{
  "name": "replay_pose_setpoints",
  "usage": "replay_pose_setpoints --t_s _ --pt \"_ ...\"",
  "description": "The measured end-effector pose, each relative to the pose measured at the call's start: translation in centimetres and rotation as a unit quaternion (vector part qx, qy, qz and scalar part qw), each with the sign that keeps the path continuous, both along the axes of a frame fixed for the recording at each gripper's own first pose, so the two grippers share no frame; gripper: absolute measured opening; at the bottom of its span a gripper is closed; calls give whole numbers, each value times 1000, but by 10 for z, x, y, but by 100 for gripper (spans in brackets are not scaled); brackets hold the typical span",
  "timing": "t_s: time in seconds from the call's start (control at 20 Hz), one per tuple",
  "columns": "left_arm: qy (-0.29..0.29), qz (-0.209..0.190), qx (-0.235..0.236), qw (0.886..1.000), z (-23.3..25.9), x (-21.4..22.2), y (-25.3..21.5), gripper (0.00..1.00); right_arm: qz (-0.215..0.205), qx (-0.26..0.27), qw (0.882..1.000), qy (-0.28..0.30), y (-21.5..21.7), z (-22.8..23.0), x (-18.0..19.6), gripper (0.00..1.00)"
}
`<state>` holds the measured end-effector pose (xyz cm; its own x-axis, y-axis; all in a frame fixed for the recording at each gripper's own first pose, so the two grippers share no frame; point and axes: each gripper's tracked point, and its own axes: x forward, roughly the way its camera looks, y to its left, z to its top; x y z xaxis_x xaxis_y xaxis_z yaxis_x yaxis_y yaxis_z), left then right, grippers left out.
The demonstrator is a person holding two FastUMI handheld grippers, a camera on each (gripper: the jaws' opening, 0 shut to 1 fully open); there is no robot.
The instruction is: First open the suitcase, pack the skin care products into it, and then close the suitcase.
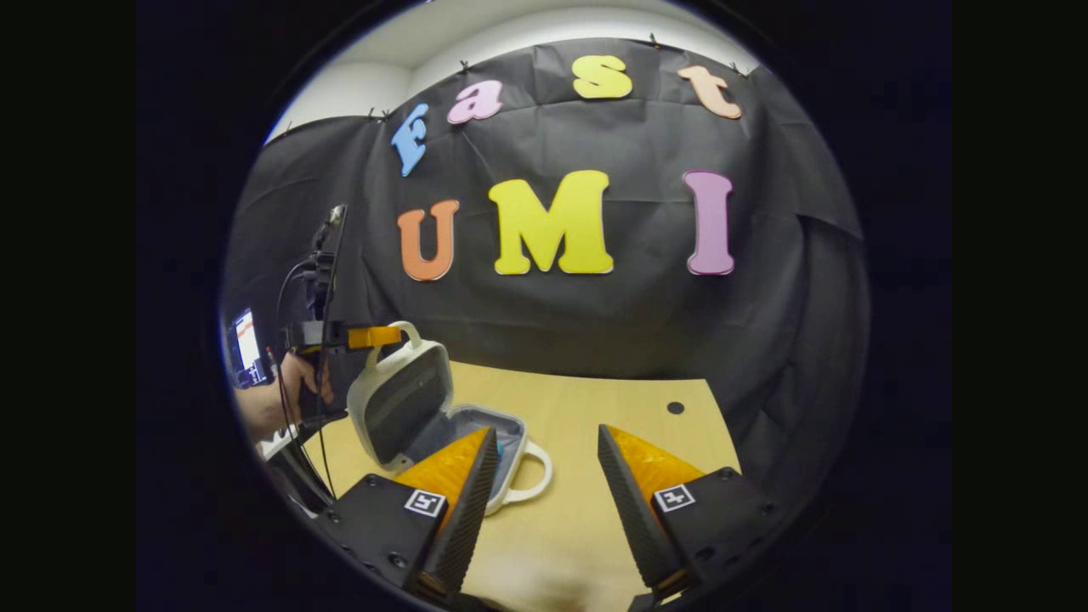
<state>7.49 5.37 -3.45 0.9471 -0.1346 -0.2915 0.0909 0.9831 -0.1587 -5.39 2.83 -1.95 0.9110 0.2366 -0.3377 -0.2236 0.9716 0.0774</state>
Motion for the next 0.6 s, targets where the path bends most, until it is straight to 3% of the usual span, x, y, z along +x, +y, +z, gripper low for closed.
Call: replay_pose_setpoints --t_s 0.15,0.25,0.3,0.6 --pt "15 -54 17 998 -25 -4 -64 12 -26 -10 1000 -6 -32 7 -3 71" --pt "33 -78 25 996 -52 -7 -98 12 -40 -16 999 -8 -53 11 -7 66" --pt "46 -87 31 995 -70 -8 -112 11 -48 -20 999 -5 -63 10 -9 70" --pt "107 -110 49 987 -140 -8 -163 12 -99 -31 994 23 -119 -2 -24 70"
